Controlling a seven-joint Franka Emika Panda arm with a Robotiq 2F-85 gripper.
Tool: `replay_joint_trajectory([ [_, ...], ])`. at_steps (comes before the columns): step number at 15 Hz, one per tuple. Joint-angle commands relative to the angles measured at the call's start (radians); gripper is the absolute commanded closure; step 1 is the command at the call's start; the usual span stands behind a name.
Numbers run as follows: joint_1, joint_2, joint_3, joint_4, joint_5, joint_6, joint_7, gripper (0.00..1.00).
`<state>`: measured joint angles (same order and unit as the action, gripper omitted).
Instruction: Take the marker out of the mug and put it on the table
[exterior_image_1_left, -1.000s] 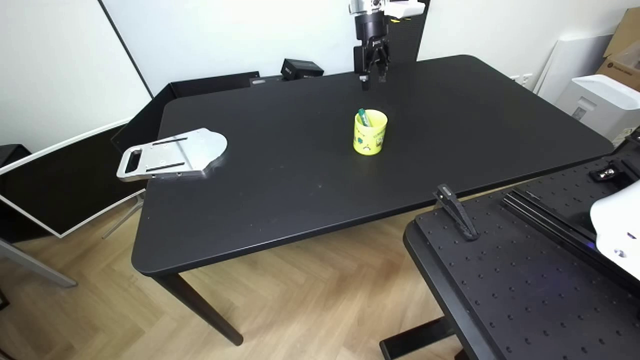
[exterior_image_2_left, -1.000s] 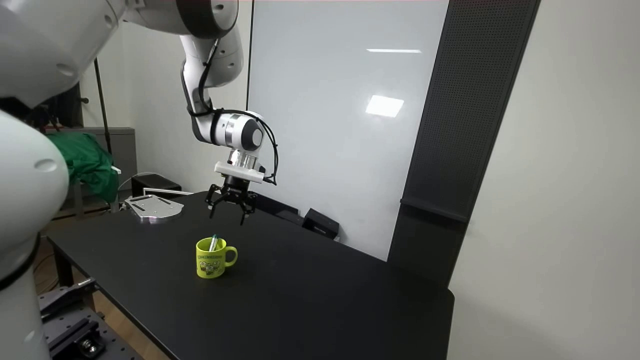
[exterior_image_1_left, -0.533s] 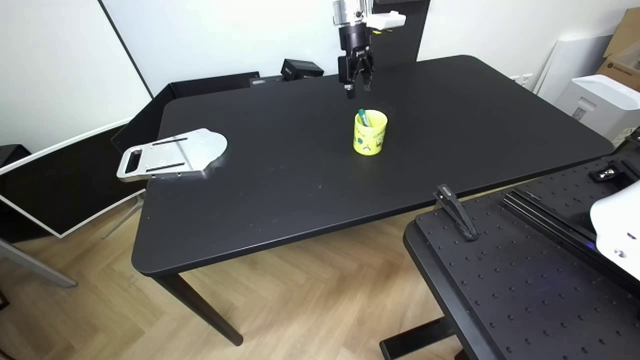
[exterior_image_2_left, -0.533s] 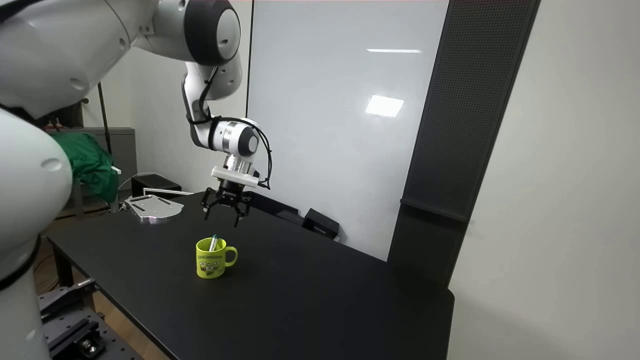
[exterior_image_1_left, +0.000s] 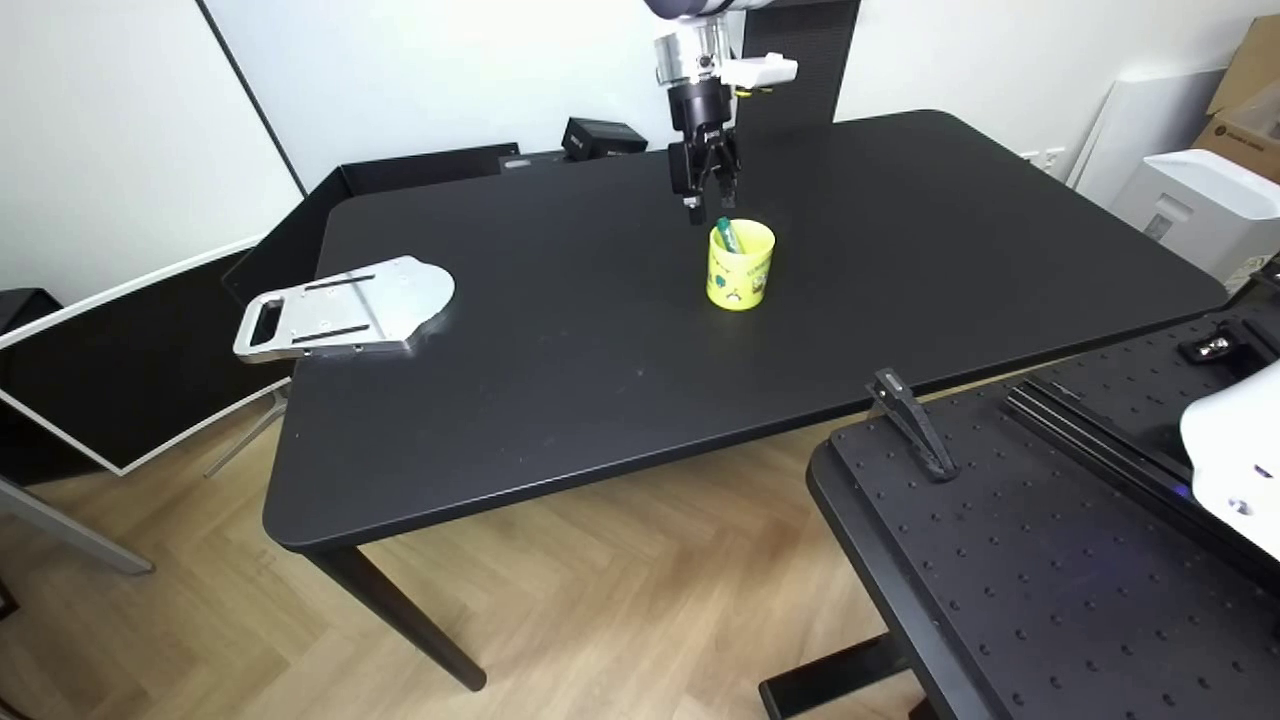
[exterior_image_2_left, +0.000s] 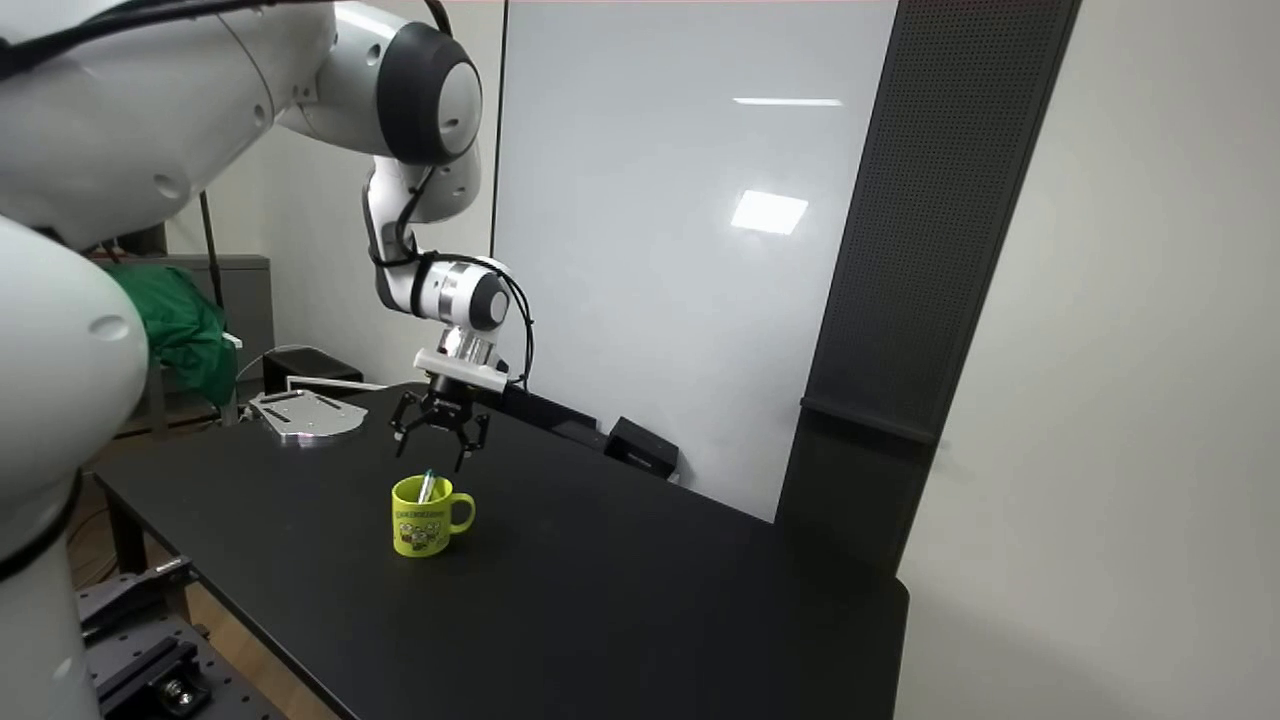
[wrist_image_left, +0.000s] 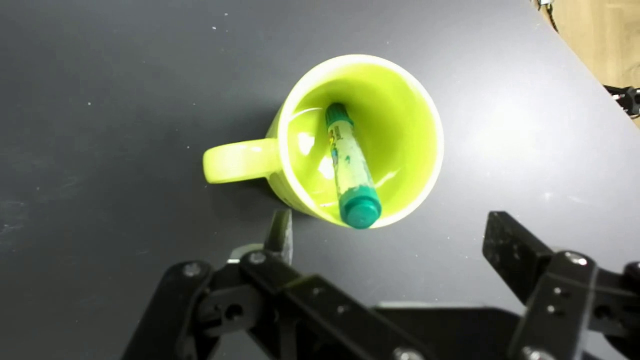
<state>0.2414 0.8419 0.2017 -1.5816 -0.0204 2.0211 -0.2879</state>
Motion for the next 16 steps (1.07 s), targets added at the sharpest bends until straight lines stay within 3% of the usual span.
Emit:
replay_joint_trajectory([
  [1,-0.001,0.041,0.005,0.069,0.0,-0.06,0.026,0.33],
  [10,-0.004,0.066,-0.008,0.137,0.0,-0.143,0.043,0.95],
  [11,-0.009,0.061,-0.01,0.136,0.002,-0.148,0.045,0.99],
  [16,-0.04,0.018,-0.022,0.135,0.007,-0.177,0.05,0.95],
])
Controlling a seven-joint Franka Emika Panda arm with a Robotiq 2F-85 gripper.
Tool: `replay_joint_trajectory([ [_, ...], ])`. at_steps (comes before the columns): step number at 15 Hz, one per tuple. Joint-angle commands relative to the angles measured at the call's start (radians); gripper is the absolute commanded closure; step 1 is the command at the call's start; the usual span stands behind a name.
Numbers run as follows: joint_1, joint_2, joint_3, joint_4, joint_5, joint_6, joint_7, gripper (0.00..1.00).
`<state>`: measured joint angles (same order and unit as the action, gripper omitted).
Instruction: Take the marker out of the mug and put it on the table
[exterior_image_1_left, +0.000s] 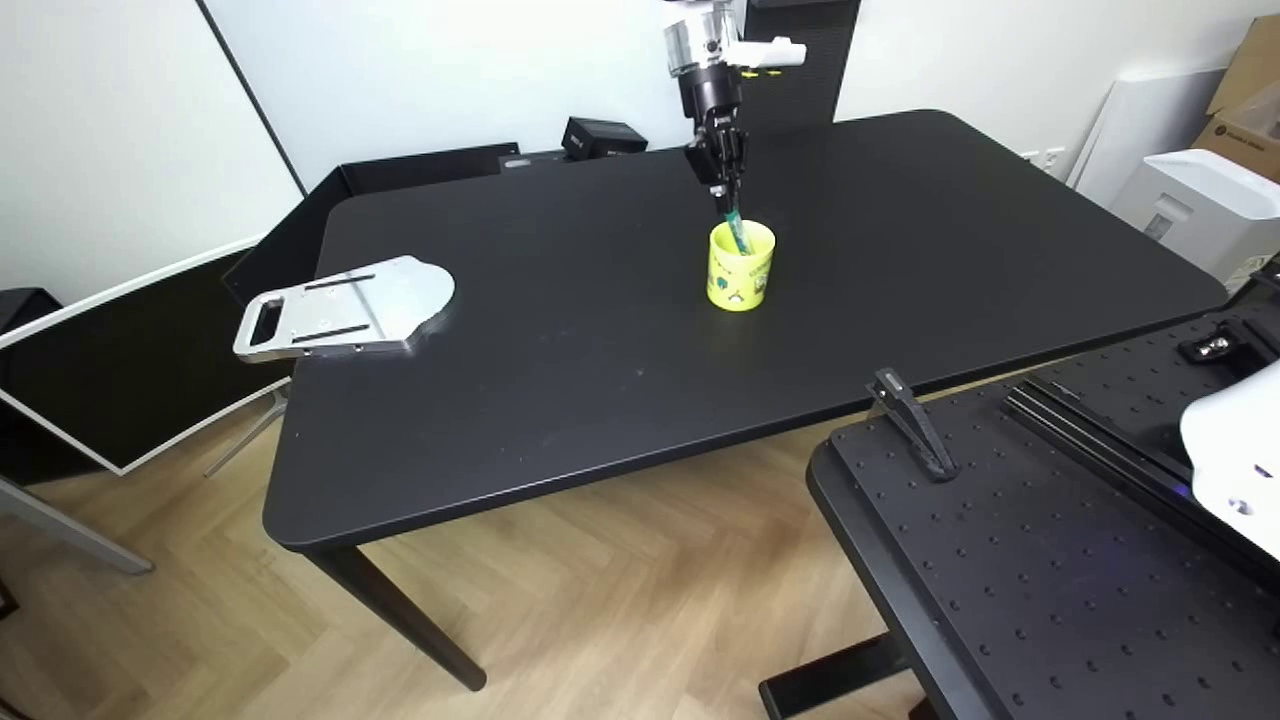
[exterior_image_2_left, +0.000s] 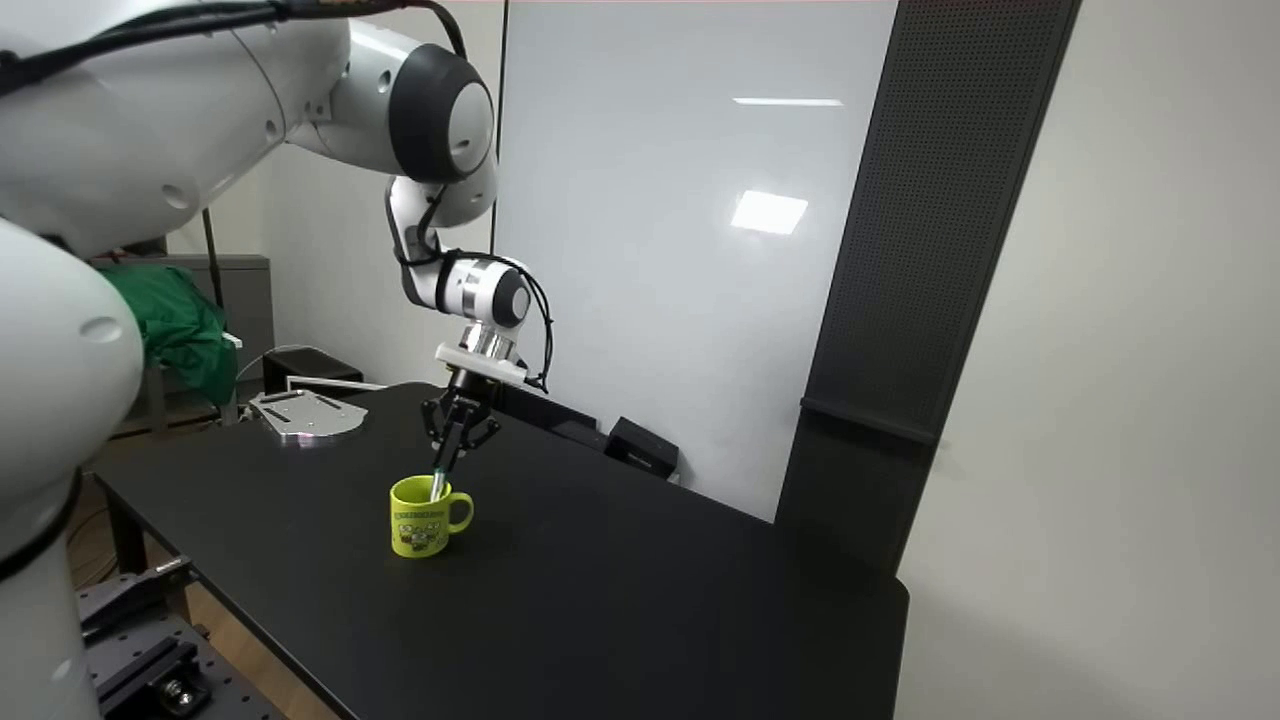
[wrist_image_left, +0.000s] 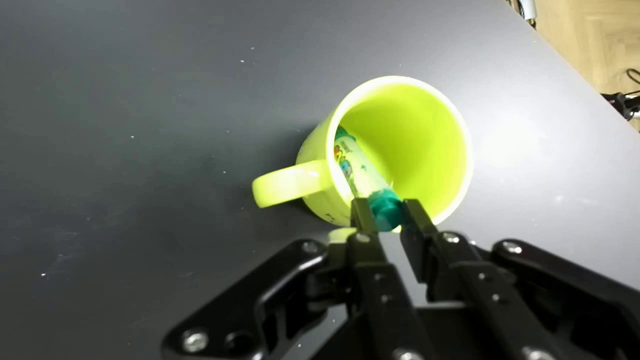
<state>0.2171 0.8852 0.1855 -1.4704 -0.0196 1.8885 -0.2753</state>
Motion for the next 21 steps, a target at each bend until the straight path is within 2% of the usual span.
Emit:
replay_joint_trajectory([
  [1,-0.022,-0.035,-0.008,0.026,0.007,-0.049,0.04,0.95],
  [12,-0.055,-0.159,-0.007,0.054,0.043,-0.095,0.051,0.95],
  [17,-0.061,-0.198,-0.033,0.049,0.039,-0.103,0.069,0.95],
  [21,-0.094,-0.206,-0.071,0.02,0.039,-0.11,0.084,0.95],
])
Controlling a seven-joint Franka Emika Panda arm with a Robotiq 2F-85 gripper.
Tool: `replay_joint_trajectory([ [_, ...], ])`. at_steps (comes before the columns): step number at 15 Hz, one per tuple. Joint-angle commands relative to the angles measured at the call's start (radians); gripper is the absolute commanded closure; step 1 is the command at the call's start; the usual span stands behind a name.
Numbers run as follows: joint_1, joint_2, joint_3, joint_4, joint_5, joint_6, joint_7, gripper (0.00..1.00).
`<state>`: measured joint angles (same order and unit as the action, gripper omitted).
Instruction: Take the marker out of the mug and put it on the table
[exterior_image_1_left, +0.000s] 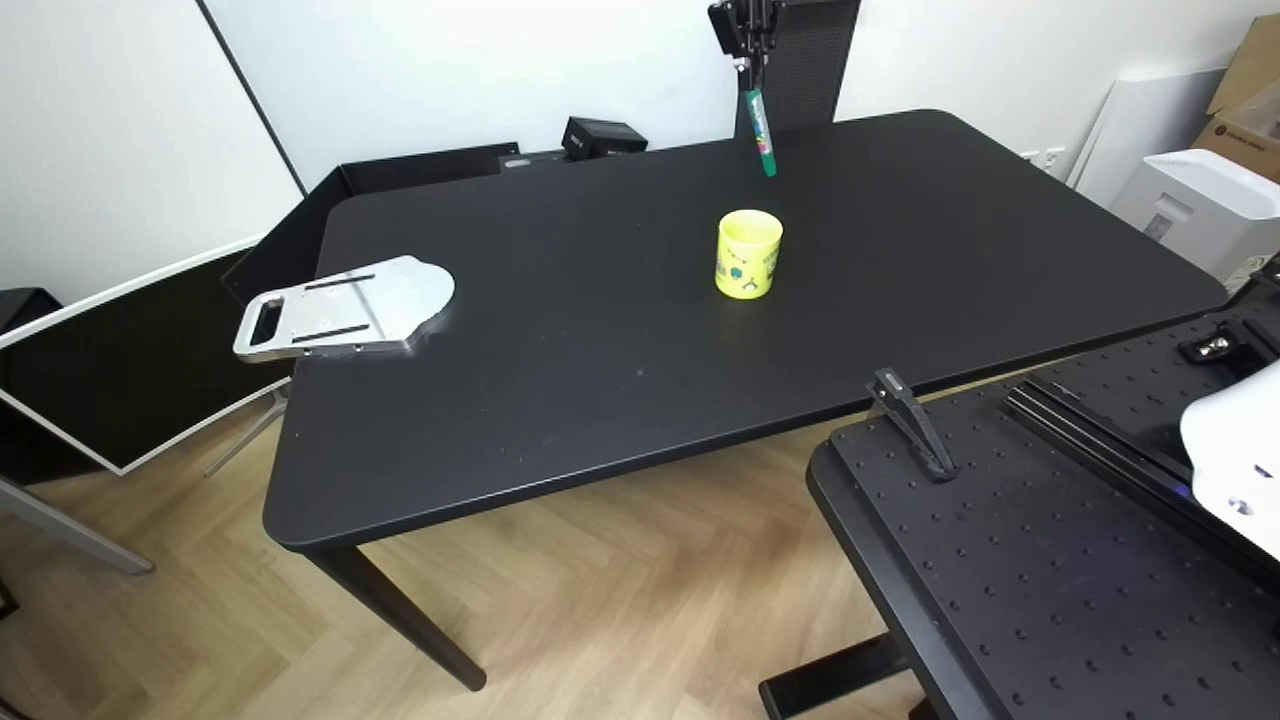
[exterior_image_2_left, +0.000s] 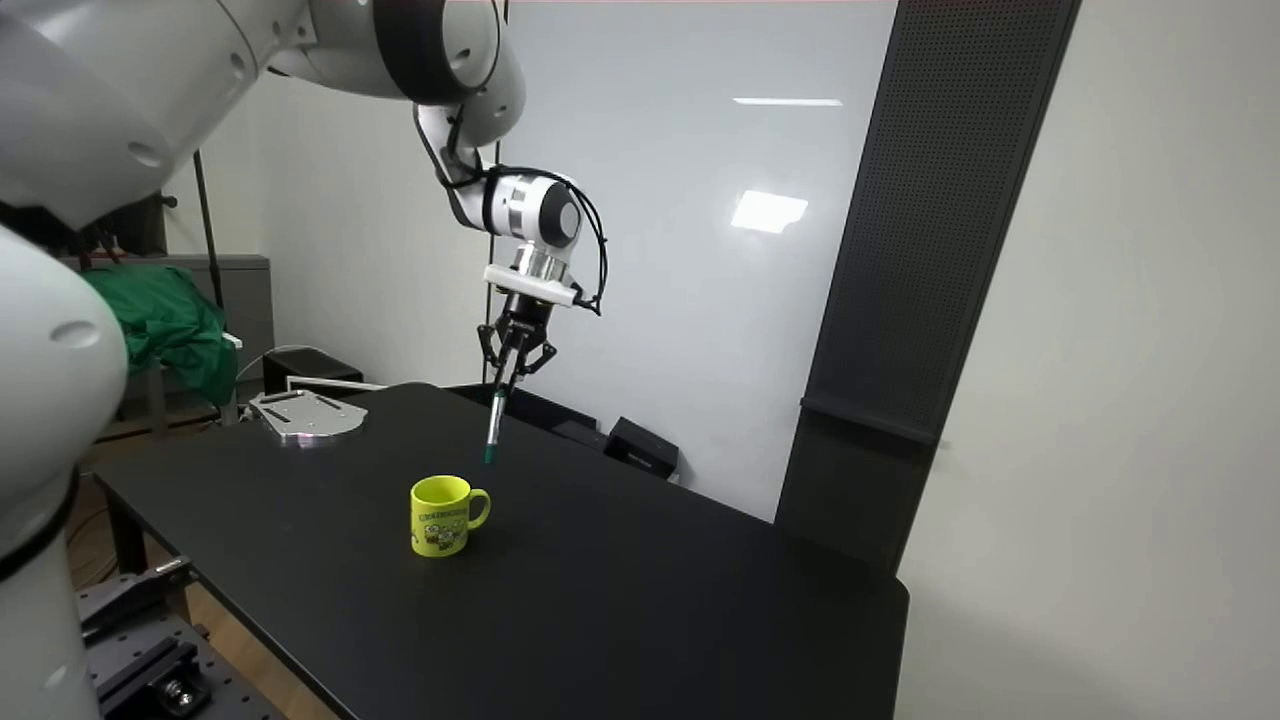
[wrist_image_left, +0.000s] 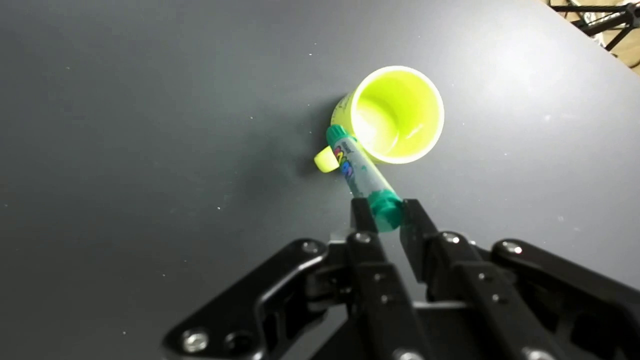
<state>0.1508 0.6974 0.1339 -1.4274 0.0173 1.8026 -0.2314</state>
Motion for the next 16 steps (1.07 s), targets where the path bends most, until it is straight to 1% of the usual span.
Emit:
replay_joint_trajectory([
  [1,-0.042,-0.016,-0.026,-0.029,0.008,-0.03,0.036,0.95],
  [7,-0.136,0.01,-0.067,-0.091,0.026,-0.044,0.023,0.95],
  [10,-0.183,0.045,-0.072,-0.115,0.038,-0.039,-0.018,0.95],
  [13,-0.216,0.095,-0.073,-0.114,0.037,-0.03,-0.054,0.95],
  [16,-0.235,0.144,-0.073,-0.1,0.036,-0.032,-0.072,0.95],
])
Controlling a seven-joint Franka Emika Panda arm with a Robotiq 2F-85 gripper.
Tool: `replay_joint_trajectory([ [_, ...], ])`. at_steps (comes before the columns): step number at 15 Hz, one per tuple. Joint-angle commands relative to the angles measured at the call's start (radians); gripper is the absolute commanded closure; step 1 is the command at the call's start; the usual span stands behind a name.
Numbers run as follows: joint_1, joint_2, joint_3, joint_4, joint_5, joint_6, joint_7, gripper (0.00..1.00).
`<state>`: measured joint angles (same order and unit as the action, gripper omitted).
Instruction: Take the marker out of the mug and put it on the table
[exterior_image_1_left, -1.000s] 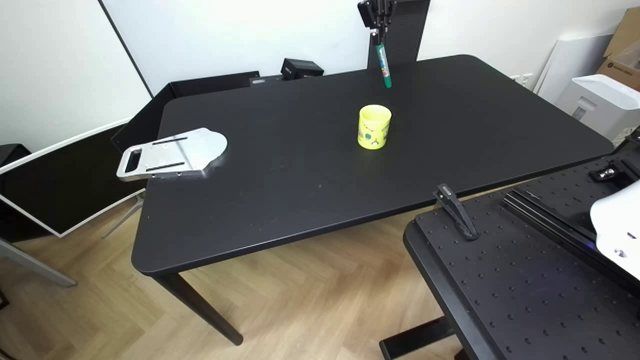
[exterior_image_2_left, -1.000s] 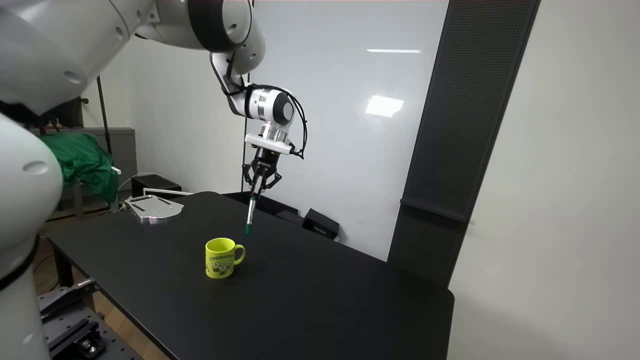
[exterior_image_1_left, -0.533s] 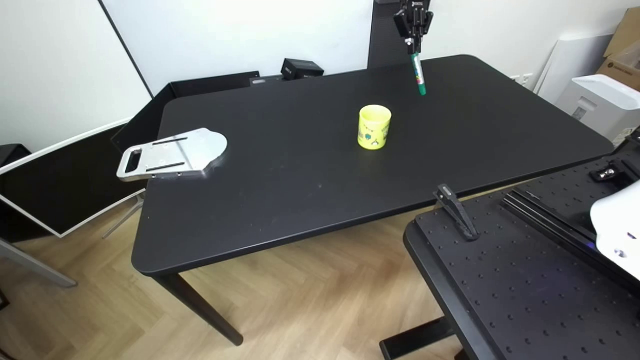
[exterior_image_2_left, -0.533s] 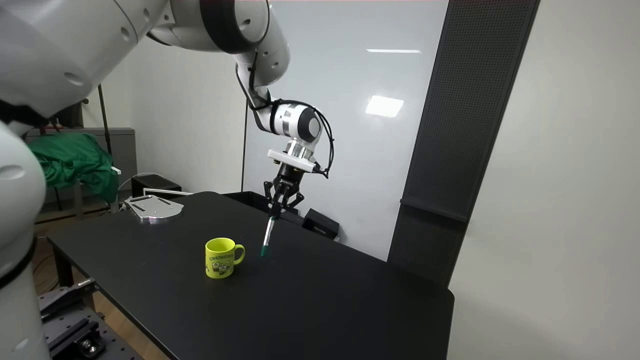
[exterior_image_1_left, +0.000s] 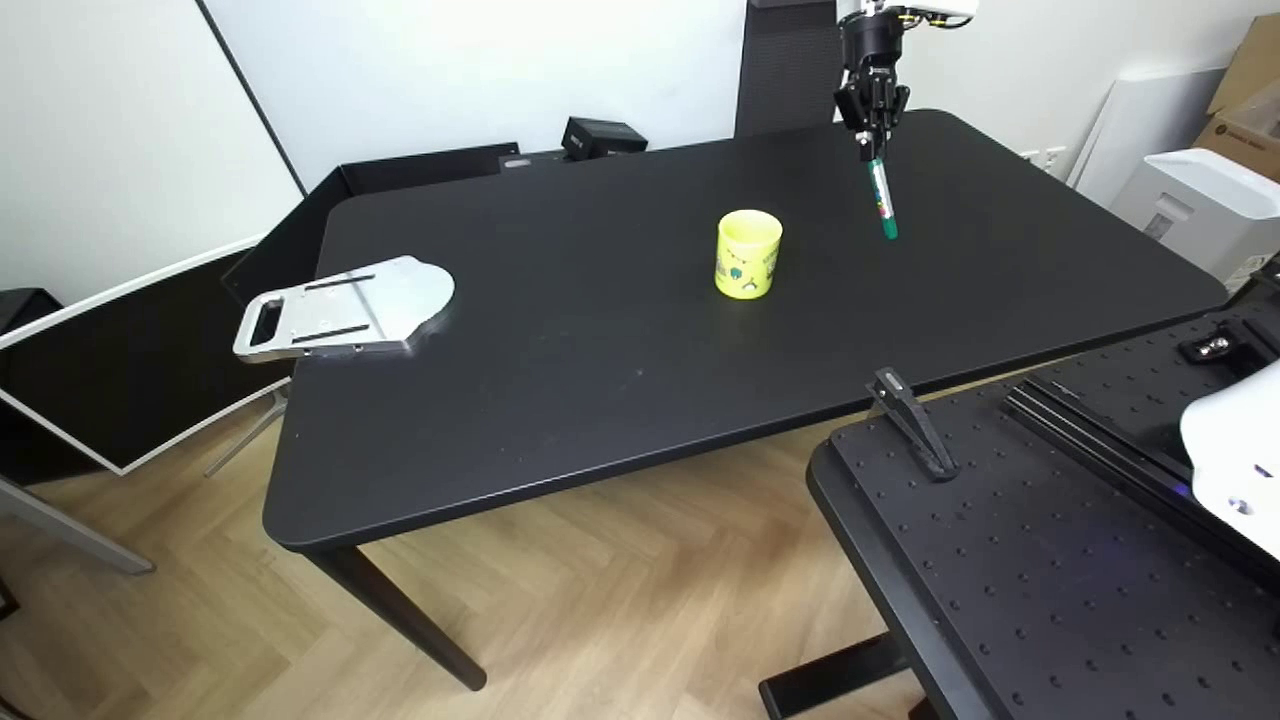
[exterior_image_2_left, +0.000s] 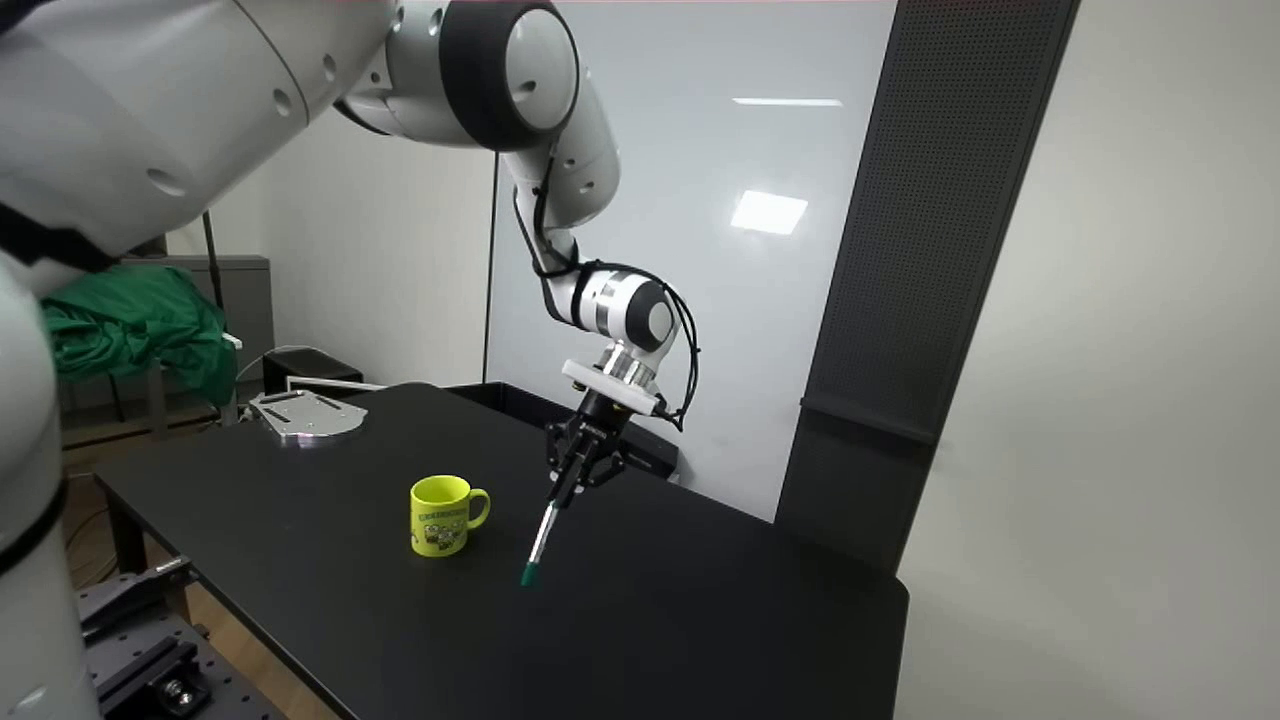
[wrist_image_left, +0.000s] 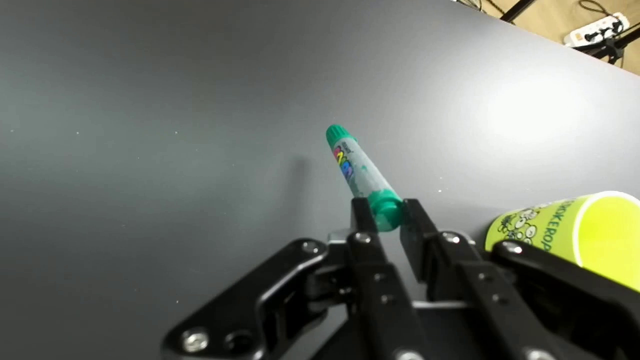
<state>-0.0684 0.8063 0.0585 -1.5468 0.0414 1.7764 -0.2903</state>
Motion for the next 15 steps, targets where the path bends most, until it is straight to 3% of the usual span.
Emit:
replay_joint_trajectory([
  [1,-0.019,0.052,0.001,0.026,0.01,-0.008,-0.015,0.95],
  [10,-0.034,0.118,-0.002,0.046,0.003,0.003,-0.023,0.95],
  [11,-0.033,0.118,-0.003,0.042,0.002,0.014,-0.019,0.65],
  [12,-0.028,0.115,-0.007,0.035,-0.006,0.033,-0.017,0.54],
  [15,-0.011,0.087,-0.014,-0.002,-0.035,0.119,-0.012,0.36],
])
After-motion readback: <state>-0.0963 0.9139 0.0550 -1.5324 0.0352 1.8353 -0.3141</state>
